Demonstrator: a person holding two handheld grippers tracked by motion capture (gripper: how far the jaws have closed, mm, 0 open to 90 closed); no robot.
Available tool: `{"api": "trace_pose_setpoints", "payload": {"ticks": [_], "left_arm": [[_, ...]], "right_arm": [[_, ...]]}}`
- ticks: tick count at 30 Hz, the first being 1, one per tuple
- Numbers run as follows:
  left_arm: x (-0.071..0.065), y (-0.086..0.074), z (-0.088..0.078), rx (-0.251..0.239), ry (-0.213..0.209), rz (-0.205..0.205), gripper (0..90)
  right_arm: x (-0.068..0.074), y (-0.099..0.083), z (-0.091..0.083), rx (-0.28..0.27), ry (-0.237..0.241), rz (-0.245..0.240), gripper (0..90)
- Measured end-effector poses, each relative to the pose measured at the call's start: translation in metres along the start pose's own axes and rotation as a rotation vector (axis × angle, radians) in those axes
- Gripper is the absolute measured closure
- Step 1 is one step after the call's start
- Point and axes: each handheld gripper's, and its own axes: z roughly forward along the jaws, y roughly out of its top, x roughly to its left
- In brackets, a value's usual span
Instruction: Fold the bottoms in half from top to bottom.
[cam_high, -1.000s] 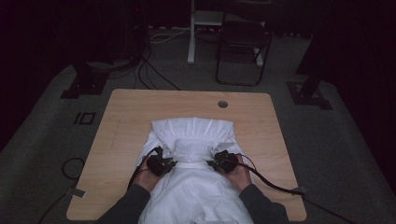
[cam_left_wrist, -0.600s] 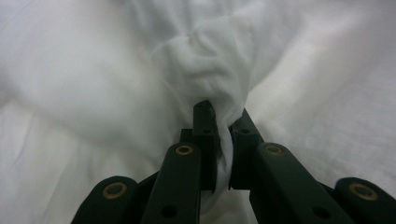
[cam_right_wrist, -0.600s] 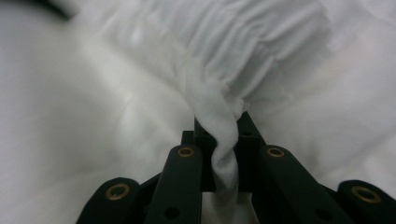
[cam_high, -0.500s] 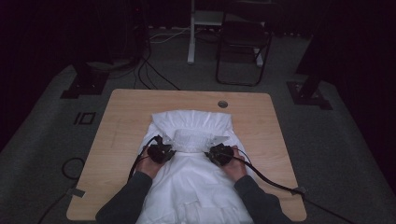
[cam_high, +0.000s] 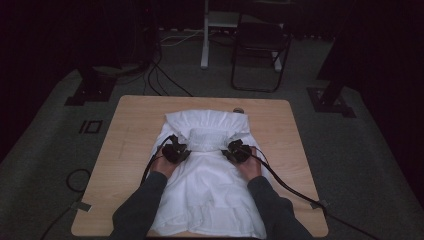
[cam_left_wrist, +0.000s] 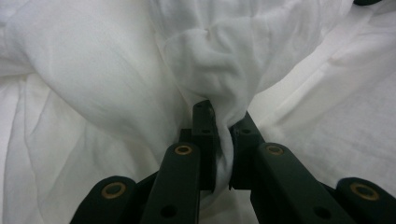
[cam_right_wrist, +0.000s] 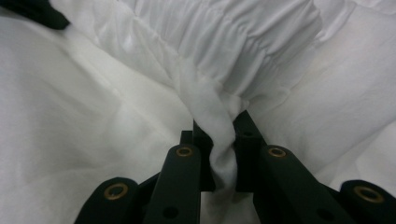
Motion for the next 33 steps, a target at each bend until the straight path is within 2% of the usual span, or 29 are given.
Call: {"api": "trace_pose_setpoints", "payload": {"ticks": [1,2,3,4,6,7,12,13,18,19,20,22,28,32,33], "left_arm": [[0.002,0.003,0.003,-0.002,0.01,-0.01,83.8],[0.002,0.003,0.003,-0.002,0.01,-0.01,83.7],[0.006,0.009,0.009,-0.001,0.019,-0.032,83.5],[0.008,0.011,0.01,0.001,0.022,-0.04,83.4],[0.008,0.012,0.011,0.006,0.024,-0.042,83.1],[0.008,0.013,0.011,0.008,0.022,-0.051,83.1],[0.005,0.01,0.003,0.011,0.016,-0.034,82.9],[0.003,0.01,-0.002,0.003,0.012,-0.031,82.9],[-0.005,0.008,-0.034,-0.093,-0.008,-0.021,83.1],[-0.005,0.008,-0.034,-0.093,-0.008,-0.021,83.1],[-0.009,0.008,-0.046,-0.132,-0.011,-0.011,83.1],[-0.013,0.009,-0.06,-0.166,-0.006,-0.006,83.1],[-0.025,0.009,-0.1,-0.298,-0.03,0.011,83.1],[-0.032,0.003,-0.12,-0.348,-0.037,0.019,83.5],[-0.033,-0.001,-0.123,-0.358,-0.045,0.009,83.6]], "right_arm": [[-0.002,0.004,0.003,0.004,-0.022,-0.003,82.7],[-0.002,0.004,0.003,0.004,-0.022,-0.003,82.7],[-0.008,0.012,0.01,0.012,-0.049,0.008,82.4],[-0.011,0.015,0.012,0.013,-0.053,0.02,82.4],[-0.014,0.017,0.014,0.017,-0.054,0.036,82.3],[-0.018,0.021,0.017,0.021,-0.051,0.06,82.2],[-0.018,0.021,0.015,0.029,-0.035,0.049,82.3],[-0.017,0.02,0.012,0.025,-0.027,0.047,82.4],[-0.015,0.016,-0.014,-0.047,0.0,0.019,82.4],[-0.014,0.016,-0.023,-0.069,0.008,0.017,82.4],[-0.013,0.017,-0.028,-0.083,0.011,0.016,82.4],[-0.01,0.019,-0.042,-0.115,0.01,-0.006,82.5],[0.001,0.023,-0.085,-0.22,0.002,-0.051,82.5],[0.008,0.019,-0.106,-0.259,-0.004,-0.079,82.4],[0.009,0.017,-0.109,-0.259,0.001,-0.082,82.4]]}}
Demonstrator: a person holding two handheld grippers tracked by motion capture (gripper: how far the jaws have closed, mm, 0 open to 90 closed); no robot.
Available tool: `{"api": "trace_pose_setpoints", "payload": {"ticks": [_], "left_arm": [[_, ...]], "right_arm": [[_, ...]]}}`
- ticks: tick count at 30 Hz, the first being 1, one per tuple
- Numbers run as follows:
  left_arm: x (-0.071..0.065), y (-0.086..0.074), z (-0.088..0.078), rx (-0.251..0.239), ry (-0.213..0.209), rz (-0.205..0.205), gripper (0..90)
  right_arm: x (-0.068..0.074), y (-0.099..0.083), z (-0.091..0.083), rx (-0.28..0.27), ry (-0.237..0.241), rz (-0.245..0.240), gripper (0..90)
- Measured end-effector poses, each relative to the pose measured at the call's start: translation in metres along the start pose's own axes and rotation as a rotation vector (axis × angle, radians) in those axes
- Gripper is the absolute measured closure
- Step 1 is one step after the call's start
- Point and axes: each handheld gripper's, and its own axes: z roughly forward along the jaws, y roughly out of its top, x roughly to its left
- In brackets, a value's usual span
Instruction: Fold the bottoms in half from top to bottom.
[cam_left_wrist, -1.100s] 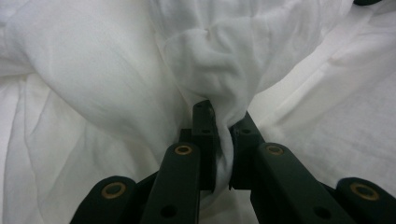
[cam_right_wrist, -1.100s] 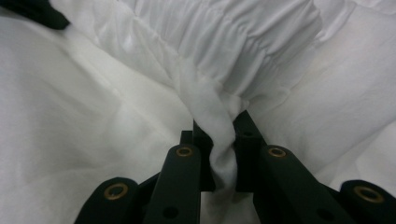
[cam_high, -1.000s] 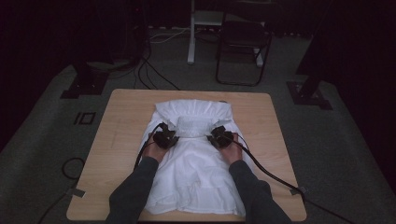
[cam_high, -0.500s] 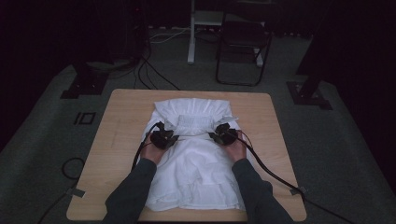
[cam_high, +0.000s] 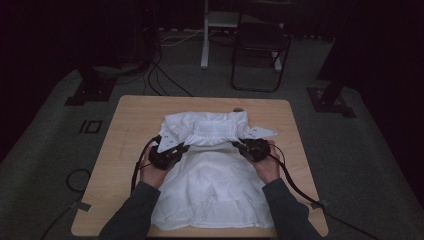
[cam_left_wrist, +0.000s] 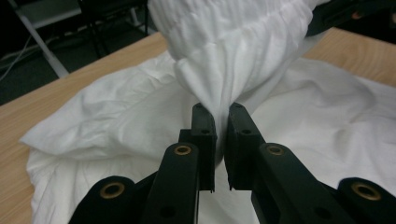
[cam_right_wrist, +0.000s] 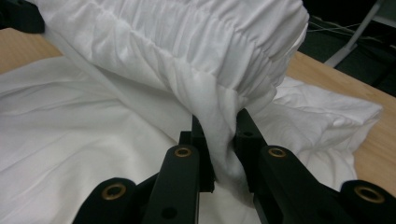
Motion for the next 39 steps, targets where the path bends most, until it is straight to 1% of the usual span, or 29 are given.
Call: {"api": "trace_pose_setpoints", "payload": {"ticks": [2,3,5,6,7,8,10,12,14,15,16,18,19,21,23,25,26,27,28,29,30,31,32,33,34,35,36,37,39], "left_arm": [[-0.002,-0.009,-0.004,0.008,-0.016,-0.016,85.0],[-0.002,-0.009,-0.004,0.008,-0.016,-0.016,85.8],[-0.007,-0.03,0.003,0.076,-0.05,-0.031,87.6],[-0.007,-0.03,0.003,0.076,-0.05,-0.031,87.9],[-0.009,-0.045,0.011,0.121,-0.057,-0.043,88.1],[-0.009,-0.045,0.011,0.121,-0.057,-0.043,88.2],[-0.01,-0.062,0.02,0.156,-0.079,-0.08,88.4],[-0.011,-0.069,0.022,0.164,-0.089,-0.097,88.4],[-0.012,-0.073,0.023,0.187,-0.1,-0.095,88.4],[-0.012,-0.075,0.023,0.204,-0.11,-0.094,88.2],[-0.012,-0.076,0.023,0.214,-0.115,-0.093,86.9],[-0.01,-0.074,0.019,0.203,-0.117,-0.101,79.9],[-0.009,-0.072,0.016,0.187,-0.115,-0.109,78.0],[-0.006,-0.066,0.01,0.158,-0.109,-0.115,74.0],[-0.001,-0.058,0.004,0.123,-0.097,-0.122,71.8],[0.004,-0.049,0.002,0.103,-0.076,-0.119,73.2],[0.007,-0.045,0.003,0.104,-0.055,-0.115,77.7],[0.011,-0.039,0.007,0.11,-0.032,-0.129,84.9],[0.014,-0.036,0.011,0.112,-0.033,-0.143,90.0],[0.017,-0.032,0.018,0.118,-0.036,-0.153,90.0],[0.019,-0.028,0.029,0.143,-0.031,-0.154,90.0],[0.019,-0.028,0.029,0.143,-0.031,-0.154,90.0],[0.021,-0.024,0.047,0.185,-0.027,-0.163,90.0],[0.021,-0.024,0.047,0.185,-0.027,-0.163,89.8],[0.022,-0.024,0.068,0.239,-0.045,-0.171,88.8],[0.022,-0.026,0.076,0.265,-0.046,-0.162,87.9],[0.022,-0.026,0.076,0.265,-0.046,-0.162,87.2],[0.02,-0.031,0.09,0.317,-0.039,-0.151,86.8],[0.02,-0.037,0.094,0.328,-0.047,-0.167,86.8]], "right_arm": [[0.004,-0.006,-0.004,0.002,0.012,0.007,82.4],[0.006,-0.01,-0.004,0.007,0.02,0.008,82.4],[0.011,-0.02,-0.001,0.03,0.035,0.007,82.6],[0.011,-0.02,-0.001,0.03,0.035,0.007,82.6],[0.018,-0.032,0.005,0.064,0.044,-0.003,82.8],[0.018,-0.032,0.005,0.064,0.044,-0.003,82.8],[0.025,-0.048,0.015,0.105,0.062,0.017,82.8],[0.028,-0.059,0.019,0.132,0.079,0.025,82.6],[0.031,-0.069,0.023,0.164,0.101,0.021,80.4],[0.031,-0.074,0.025,0.176,0.118,0.018,77.6],[0.033,-0.077,0.026,0.189,0.134,0.01,70.4],[0.034,-0.079,0.024,0.213,0.154,-0.004,55.2],[0.035,-0.078,0.022,0.214,0.161,-0.013,50.5],[0.034,-0.074,0.013,0.188,0.174,-0.018,40.9],[0.032,-0.068,0.001,0.136,0.197,-0.019,38.2],[0.025,-0.063,-0.012,0.064,0.224,0.015,40.1],[0.02,-0.06,-0.016,0.033,0.215,0.038,53.3],[0.014,-0.057,-0.018,0.016,0.185,0.063,71.9],[0.005,-0.054,-0.015,0.04,0.131,0.111,78.2],[0.0,-0.053,-0.011,0.051,0.098,0.138,82.8],[-0.007,-0.052,-0.003,0.062,0.078,0.177,83.2],[-0.014,-0.051,0.009,0.092,0.069,0.217,83.0],[-0.018,-0.051,0.02,0.123,0.051,0.234,81.0],[-0.02,-0.052,0.028,0.149,0.038,0.24,80.4],[-0.023,-0.053,0.041,0.179,0.026,0.238,79.5],[-0.024,-0.054,0.049,0.193,0.033,0.237,78.8],[-0.025,-0.055,0.058,0.219,0.033,0.23,78.5],[-0.025,-0.057,0.065,0.247,0.014,0.223,78.3],[-0.026,-0.06,0.071,0.254,0.028,0.232,78.3]]}}
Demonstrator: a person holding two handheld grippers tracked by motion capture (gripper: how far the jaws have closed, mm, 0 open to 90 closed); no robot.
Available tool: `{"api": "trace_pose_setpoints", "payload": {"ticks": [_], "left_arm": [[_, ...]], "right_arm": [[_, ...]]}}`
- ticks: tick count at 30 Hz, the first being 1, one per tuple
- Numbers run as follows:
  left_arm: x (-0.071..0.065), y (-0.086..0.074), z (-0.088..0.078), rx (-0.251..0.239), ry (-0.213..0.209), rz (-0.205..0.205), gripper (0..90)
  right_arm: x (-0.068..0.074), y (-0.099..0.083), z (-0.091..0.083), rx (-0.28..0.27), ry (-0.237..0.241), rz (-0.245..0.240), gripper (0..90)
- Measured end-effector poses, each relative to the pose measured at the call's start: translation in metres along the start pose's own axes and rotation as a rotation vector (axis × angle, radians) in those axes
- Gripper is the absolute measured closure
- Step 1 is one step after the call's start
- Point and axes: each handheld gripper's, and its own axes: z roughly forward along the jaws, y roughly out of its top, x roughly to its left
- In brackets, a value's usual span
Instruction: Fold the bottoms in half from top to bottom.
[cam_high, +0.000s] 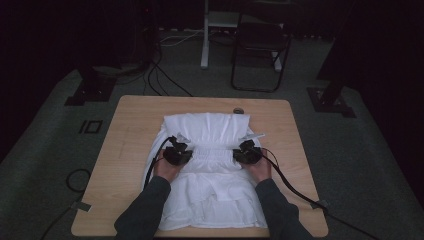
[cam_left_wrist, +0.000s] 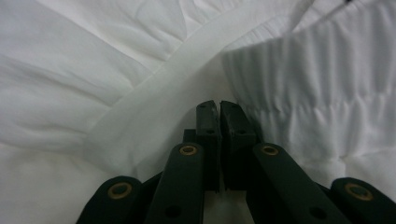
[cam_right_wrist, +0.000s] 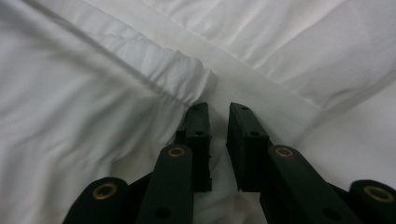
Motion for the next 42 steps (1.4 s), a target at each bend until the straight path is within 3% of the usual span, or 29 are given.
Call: {"api": "trace_pose_setpoints", "payload": {"ticks": [2,5,6,7,8,9,11,12,13,14,17,20,23,26,28,31,33,35,36,37,39,42], "left_arm": [[0.0,-0.006,-0.002,-0.022,-0.031,-0.015,86.5],[-0.006,-0.015,-0.013,-0.045,-0.074,0.008,84.2],[-0.006,-0.015,-0.013,-0.045,-0.074,0.008,84.0],[-0.014,-0.024,-0.022,-0.061,-0.128,0.035,83.7],[-0.019,-0.029,-0.027,-0.063,-0.154,0.071,82.6],[-0.023,-0.035,-0.031,-0.066,-0.171,0.105,81.9],[-0.025,-0.042,-0.038,-0.068,-0.165,0.118,80.9],[-0.025,-0.042,-0.038,-0.068,-0.165,0.118,80.4],[-0.021,-0.043,-0.04,-0.087,-0.136,0.089,80.4],[-0.018,-0.041,-0.04,-0.091,-0.123,0.075,79.8],[-0.015,-0.031,-0.035,-0.104,-0.11,0.053,78.4],[-0.024,-0.023,-0.024,-0.082,-0.126,0.088,76.3],[-0.035,-0.025,-0.017,-0.038,-0.14,0.133,75.2],[-0.039,-0.036,-0.017,-0.015,-0.142,0.135,75.2],[-0.042,-0.045,-0.018,0.003,-0.156,0.136,75.2],[-0.046,-0.053,-0.023,0.007,-0.178,0.137,74.8],[-0.05,-0.053,-0.034,0.019,-0.194,0.164,72.7],[-0.049,-0.046,-0.043,-0.011,-0.162,0.175,67.4],[-0.049,-0.046,-0.043,-0.011,-0.162,0.175,66.5],[-0.043,-0.033,-0.049,-0.057,-0.124,0.166,65.0],[-0.035,-0.017,-0.05,-0.089,-0.083,0.151,62.2],[-0.019,0.002,-0.039,-0.113,-0.012,0.129,58.4]], "right_arm": [[0.0,-0.002,-0.004,-0.028,0.046,0.007,78.2],[0.005,-0.009,-0.018,-0.058,0.106,-0.042,77.3],[0.005,-0.009,-0.018,-0.058,0.106,-0.042,77.3],[0.011,-0.017,-0.031,-0.083,0.177,-0.082,76.5],[0.014,-0.019,-0.036,-0.088,0.199,-0.099,75.3],[0.017,-0.023,-0.041,-0.096,0.231,-0.131,73.1],[0.022,-0.03,-0.054,-0.112,0.256,-0.185,70.8],[0.022,-0.03,-0.054,-0.112,0.256,-0.185,70.8],[0.023,-0.032,-0.059,-0.119,0.238,-0.193,70.3],[0.02,-0.032,-0.067,-0.139,0.177,-0.184,70.3],[0.014,-0.024,-0.067,-0.137,0.064,-0.136,69.5],[0.015,-0.015,-0.057,-0.143,0.087,-0.094,68.8],[0.03,-0.015,-0.044,-0.091,0.124,-0.148,70.1],[0.045,-0.03,-0.034,-0.033,0.153,-0.17,73.7],[0.052,-0.043,-0.03,0.009,0.147,-0.196,75.1],[0.055,-0.053,-0.032,0.033,0.185,-0.187,75.8],[0.058,-0.053,-0.037,0.069,0.228,-0.229,73.9],[0.06,-0.047,-0.043,0.043,0.201,-0.273,68.0],[0.058,-0.042,-0.047,0.01,0.185,-0.262,64.4],[0.053,-0.034,-0.05,-0.035,0.159,-0.237,61.6],[0.045,-0.021,-0.05,-0.085,0.109,-0.204,58.2],[0.03,0.001,-0.038,-0.123,0.056,-0.151,56.0]]}}
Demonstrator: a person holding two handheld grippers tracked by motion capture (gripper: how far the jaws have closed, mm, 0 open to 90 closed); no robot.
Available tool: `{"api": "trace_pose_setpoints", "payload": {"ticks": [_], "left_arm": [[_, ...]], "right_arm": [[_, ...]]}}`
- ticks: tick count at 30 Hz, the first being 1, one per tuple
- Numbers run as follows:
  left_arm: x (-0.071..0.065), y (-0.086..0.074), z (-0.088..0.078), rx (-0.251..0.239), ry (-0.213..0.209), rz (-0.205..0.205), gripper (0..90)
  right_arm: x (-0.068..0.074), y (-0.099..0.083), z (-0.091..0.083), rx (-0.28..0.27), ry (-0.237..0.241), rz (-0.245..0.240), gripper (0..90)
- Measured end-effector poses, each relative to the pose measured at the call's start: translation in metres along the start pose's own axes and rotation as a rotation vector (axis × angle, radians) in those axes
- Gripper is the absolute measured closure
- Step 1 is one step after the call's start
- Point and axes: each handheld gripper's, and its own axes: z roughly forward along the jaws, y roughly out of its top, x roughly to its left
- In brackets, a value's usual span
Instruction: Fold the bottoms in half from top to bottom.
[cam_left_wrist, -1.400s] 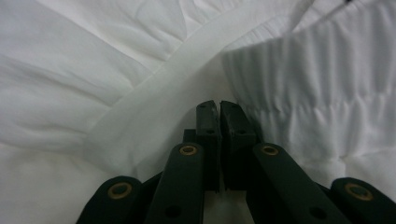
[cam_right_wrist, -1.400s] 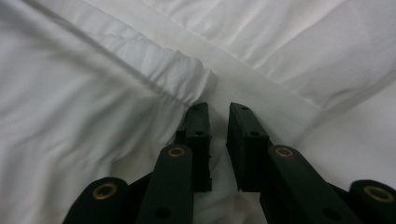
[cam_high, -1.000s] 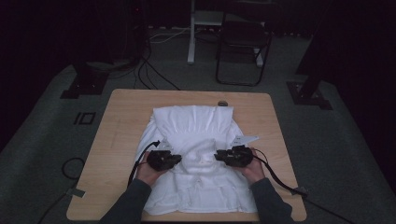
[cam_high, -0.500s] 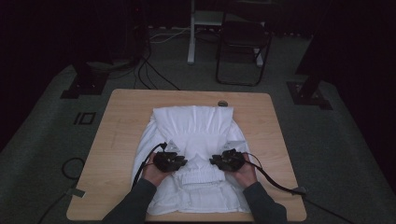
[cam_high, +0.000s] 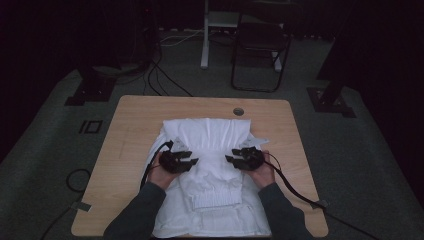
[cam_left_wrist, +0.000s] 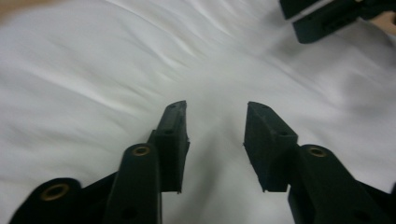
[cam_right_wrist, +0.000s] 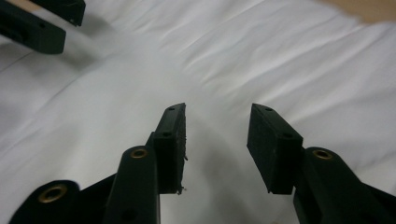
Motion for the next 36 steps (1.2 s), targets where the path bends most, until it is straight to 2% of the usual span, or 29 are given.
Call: {"api": "trace_pose_setpoints", "payload": {"ticks": [1,4,7,9,13,14,17,18,20,23,24,25,28,30,32,34,36], "left_arm": [[0.006,0.002,0.007,0.005,0.016,-0.007,57.9],[0.021,-0.004,0.028,0.0,0.005,-0.063,53.4],[0.025,-0.019,0.045,0.021,0.012,-0.088,51.5],[0.024,-0.026,0.048,0.024,0.014,-0.084,51.2],[0.024,-0.031,0.046,0.007,0.006,-0.097,51.2],[0.016,-0.038,0.042,-0.004,-0.001,-0.113,51.2],[0.001,-0.049,0.033,-0.013,0.004,-0.096,51.2],[0.001,-0.049,0.033,-0.013,0.004,-0.096,51.2],[-0.015,-0.06,0.022,-0.022,0.004,-0.096,51.2],[-0.033,-0.069,0.011,-0.015,0.014,-0.079,50.9],[-0.033,-0.069,0.011,-0.015,0.014,-0.079,50.9],[-0.045,-0.073,0.004,0.001,0.021,-0.082,50.9],[-0.053,-0.066,-0.012,0.023,0.021,-0.025,50.1],[-0.046,-0.054,-0.026,-0.009,0.061,0.002,49.1],[-0.03,-0.038,-0.039,-0.053,0.099,0.01,46.7],[-0.005,-0.024,-0.044,-0.084,0.132,-0.008,42.9],[0.023,-0.016,-0.039,-0.085,0.152,-0.071,37.3]], "right_arm": [[-0.005,0.005,0.006,-0.005,-0.017,0.003,54.9],[-0.015,0.012,0.027,0.004,-0.078,0.003,54.2],[-0.023,0.007,0.048,0.051,-0.096,0.041,54.3],[-0.025,0.0,0.056,0.078,-0.11,0.051,54.2],[-0.025,-0.009,0.054,0.059,-0.099,0.088,54.1],[-0.021,-0.014,0.049,0.059,-0.096,0.09,54.0],[-0.008,-0.024,0.04,0.049,-0.098,0.072,53.9],[-0.004,-0.028,0.037,0.041,-0.096,0.067,53.8],[0.005,-0.035,0.03,0.038,-0.087,0.051,53.8],[0.018,-0.045,0.02,0.038,-0.076,0.04,53.8],[0.018,-0.045,0.02,0.038,-0.076,0.04,53.8],[0.026,-0.05,0.014,0.037,-0.066,0.025,53.8],[0.034,-0.055,0.009,0.036,-0.056,0.014,53.8],[0.036,-0.056,0.009,0.037,-0.061,0.015,53.7],[0.036,-0.056,0.009,0.036,-0.061,0.021,53.6],[0.036,-0.056,0.009,0.035,-0.062,0.02,53.6],[0.036,-0.056,0.009,0.034,-0.061,0.023,53.6]]}}
